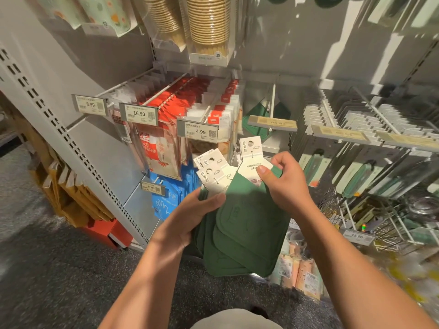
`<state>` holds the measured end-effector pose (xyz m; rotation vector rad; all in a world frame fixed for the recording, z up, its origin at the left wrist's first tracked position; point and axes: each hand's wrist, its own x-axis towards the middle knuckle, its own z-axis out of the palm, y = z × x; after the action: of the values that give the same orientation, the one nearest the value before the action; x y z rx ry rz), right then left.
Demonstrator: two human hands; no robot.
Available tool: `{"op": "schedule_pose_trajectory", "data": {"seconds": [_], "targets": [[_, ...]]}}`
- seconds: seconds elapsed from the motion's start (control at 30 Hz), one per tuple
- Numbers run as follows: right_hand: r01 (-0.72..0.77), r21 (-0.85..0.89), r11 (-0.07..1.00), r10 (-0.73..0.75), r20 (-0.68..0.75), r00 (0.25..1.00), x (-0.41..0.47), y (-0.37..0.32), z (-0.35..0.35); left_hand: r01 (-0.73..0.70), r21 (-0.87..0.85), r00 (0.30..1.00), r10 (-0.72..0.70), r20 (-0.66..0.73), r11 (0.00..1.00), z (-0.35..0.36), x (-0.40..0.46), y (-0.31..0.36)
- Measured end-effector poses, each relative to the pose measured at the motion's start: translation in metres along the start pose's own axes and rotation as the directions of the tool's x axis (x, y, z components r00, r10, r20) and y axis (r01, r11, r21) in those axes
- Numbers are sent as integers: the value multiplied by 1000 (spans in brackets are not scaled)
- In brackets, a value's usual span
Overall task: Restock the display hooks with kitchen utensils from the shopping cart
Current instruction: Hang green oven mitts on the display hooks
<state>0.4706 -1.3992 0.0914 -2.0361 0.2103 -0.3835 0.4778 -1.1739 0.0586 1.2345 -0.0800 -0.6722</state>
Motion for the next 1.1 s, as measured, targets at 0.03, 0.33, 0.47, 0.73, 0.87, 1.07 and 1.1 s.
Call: {"op": "schedule_pose_trajectory", "data": {"seconds": [0.03,0.33,0.47,0.73,0.87,1.07,1.1], "targets": [[-2,14,1000,2,-1,1000,0,3,-1,1,-3,1000,-1,6,1000,0,-1,-1],[-119,202,972,90,149,985,-7,21,-11,42,-51,994,-47,-98,998,8,-4,-7],[-152,241,959,111,175,978,-11,18,-12,49,-7,991,-49,-124,999,11,-5,-6],[-11,92,996,-16,289,957,-14,9,-6,27,101,987,-11,-163,994,14,-2,-4],[3,-38,999,9,328,945,-11,10,-10,7,86,985,8,-173,996,10,-4,-7],[54,-173,983,21,405,914,-9,8,-12,26,34,980,-18,-197,999,8,-3,-4],[58,-168,984,15,404,914,-9,9,-10,28,35,979,-20,-202,999,7,-1,-3]]}}
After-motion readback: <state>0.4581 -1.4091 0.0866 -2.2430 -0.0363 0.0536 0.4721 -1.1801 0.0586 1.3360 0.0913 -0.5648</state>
